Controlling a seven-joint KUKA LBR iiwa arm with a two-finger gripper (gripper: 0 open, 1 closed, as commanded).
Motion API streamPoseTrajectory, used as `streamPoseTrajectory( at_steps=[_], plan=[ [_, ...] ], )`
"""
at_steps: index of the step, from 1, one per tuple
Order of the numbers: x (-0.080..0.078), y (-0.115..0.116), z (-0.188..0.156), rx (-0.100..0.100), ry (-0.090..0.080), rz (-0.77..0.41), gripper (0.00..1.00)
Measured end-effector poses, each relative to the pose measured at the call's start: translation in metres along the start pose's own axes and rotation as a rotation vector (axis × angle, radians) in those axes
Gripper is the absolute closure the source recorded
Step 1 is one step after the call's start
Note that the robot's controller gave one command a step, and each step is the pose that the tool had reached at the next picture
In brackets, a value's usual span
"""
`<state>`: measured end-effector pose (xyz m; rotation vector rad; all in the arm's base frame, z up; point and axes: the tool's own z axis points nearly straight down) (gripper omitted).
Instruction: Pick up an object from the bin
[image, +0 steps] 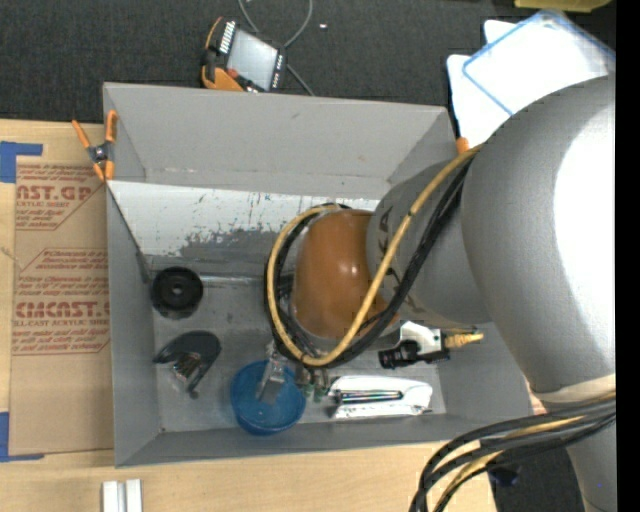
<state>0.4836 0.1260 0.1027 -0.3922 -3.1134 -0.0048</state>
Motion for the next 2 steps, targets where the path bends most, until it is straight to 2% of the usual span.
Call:
streamPoseTrajectory(
  at_steps=[1,2],
  plan=[
    [-0.0004,0.0008,-0.0267,-0.002,-0.002,0.000,1.00],
    [-0.0007,0.0014,-0.0334,-0.004,-0.004,-0.001,1.00]
  ],
)
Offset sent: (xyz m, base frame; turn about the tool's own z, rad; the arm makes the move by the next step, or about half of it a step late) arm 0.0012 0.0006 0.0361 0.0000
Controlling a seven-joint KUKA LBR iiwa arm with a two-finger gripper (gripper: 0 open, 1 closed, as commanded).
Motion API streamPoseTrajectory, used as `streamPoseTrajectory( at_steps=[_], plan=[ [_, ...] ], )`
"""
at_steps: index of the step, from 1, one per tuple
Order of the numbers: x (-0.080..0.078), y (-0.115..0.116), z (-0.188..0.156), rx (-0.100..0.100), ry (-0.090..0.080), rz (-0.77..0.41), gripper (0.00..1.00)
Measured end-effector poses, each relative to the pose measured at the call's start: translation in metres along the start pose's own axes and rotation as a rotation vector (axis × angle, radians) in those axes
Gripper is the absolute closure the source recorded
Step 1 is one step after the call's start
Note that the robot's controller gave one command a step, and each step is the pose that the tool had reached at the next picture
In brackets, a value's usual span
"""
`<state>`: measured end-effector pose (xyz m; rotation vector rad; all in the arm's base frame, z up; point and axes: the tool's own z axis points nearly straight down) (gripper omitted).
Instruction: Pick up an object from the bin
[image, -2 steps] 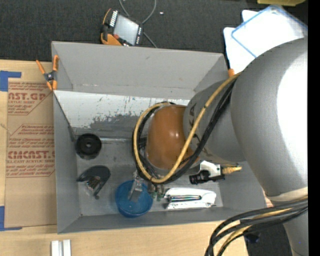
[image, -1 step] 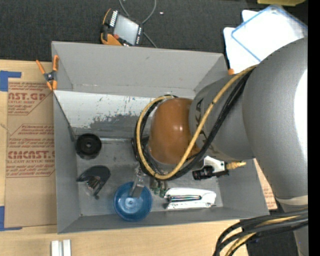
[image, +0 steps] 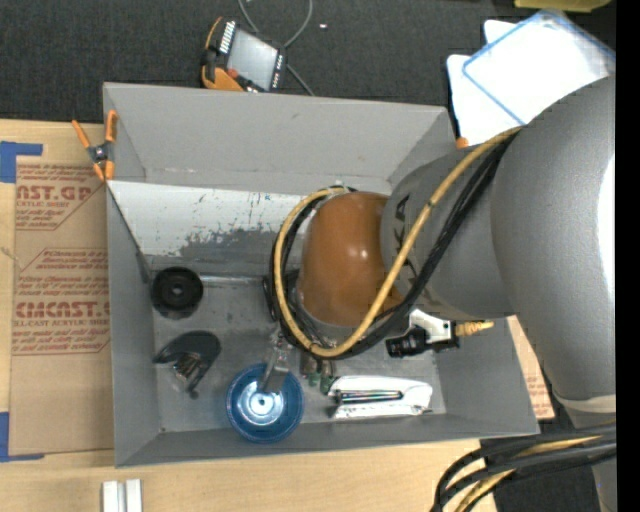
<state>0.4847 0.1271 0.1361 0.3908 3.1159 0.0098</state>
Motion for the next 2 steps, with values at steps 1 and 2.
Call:
streamPoseTrajectory(
  at_steps=[1,2],
  plan=[
    [0.0001,0.0002,-0.0073,0.000,0.000,0.000,1.00],
    [0.0001,0.0003,-0.0118,0.000,0.000,0.000,1.00]
  ],
)
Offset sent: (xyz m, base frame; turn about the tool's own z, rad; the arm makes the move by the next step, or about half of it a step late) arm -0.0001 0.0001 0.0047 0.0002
